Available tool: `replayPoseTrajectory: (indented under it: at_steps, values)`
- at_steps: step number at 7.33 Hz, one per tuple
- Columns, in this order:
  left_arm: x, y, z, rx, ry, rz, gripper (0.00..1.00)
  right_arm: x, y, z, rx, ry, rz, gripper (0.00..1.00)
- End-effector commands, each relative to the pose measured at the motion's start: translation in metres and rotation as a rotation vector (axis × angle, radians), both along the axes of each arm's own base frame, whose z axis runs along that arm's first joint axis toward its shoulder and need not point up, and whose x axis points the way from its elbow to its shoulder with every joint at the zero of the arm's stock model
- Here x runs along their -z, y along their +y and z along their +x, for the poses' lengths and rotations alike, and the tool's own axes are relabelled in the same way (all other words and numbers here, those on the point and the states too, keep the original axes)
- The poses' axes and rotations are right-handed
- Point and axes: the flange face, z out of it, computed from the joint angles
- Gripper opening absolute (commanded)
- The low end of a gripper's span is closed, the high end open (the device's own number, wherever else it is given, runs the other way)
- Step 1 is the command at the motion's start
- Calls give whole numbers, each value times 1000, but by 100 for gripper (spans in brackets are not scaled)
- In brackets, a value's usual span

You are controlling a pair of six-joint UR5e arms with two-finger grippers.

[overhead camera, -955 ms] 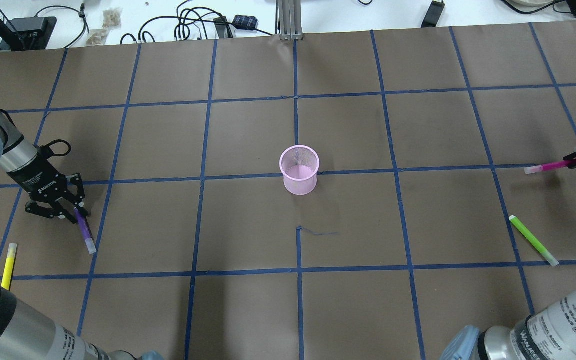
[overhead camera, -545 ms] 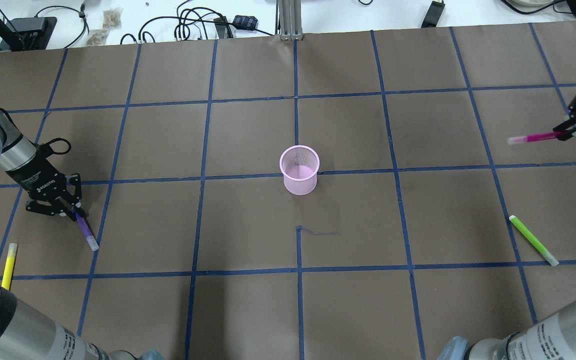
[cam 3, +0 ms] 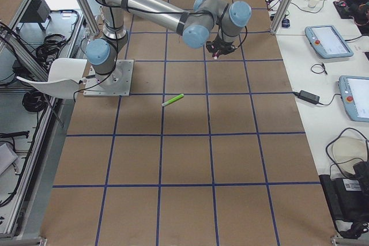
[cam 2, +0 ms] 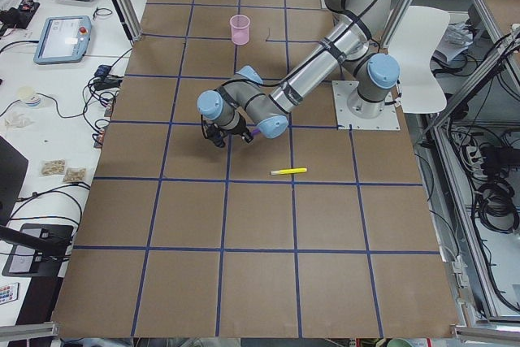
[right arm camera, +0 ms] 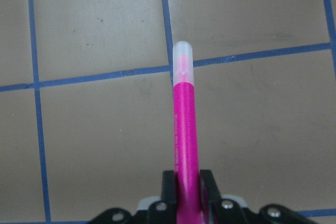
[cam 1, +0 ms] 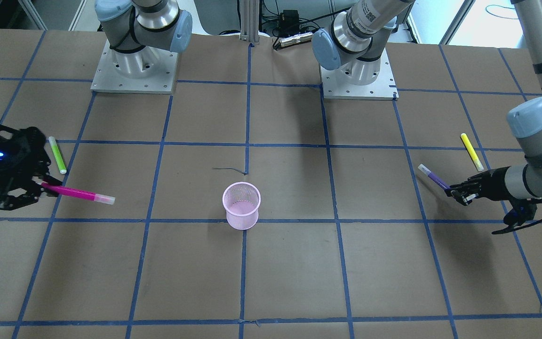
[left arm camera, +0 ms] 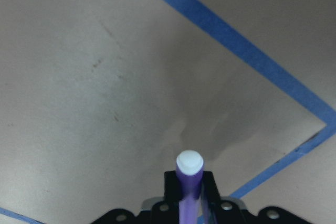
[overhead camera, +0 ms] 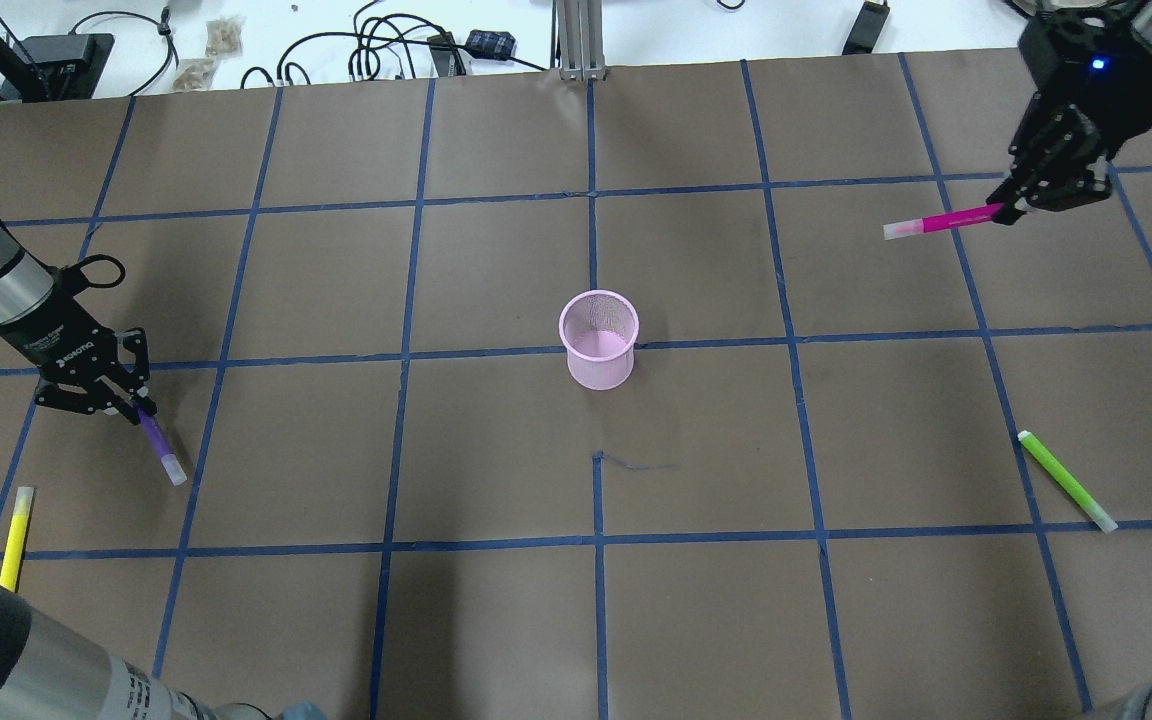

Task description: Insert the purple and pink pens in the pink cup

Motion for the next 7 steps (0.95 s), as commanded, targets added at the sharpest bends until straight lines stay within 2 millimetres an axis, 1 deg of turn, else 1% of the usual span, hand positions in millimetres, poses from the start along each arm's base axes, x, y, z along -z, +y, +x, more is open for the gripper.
replayPoseTrajectory:
  at_steps: [1,2,3,4,5,6,7]
  values:
    - [-14,-3,-2,15,-9,-23,0,-14,11,117,101,175,-30,4]
    - [-22,-4,-8,28,-16,-37,0,-11,14,160,133,242,-91,4]
    - [-36,-6,-16,34,-11,-68,0,0,24,206,109,271,-97,4]
    - [-49,-7,-22,42,-14,-94,0,8,37,251,135,361,-139,4]
    - [-62,-8,-34,68,-33,-107,0,21,48,286,142,432,-162,4]
    - [-75,-10,-46,89,-47,-127,0,28,56,309,131,455,-176,5]
    - [-85,-11,-56,106,-58,-146,0,36,63,325,125,478,-167,6]
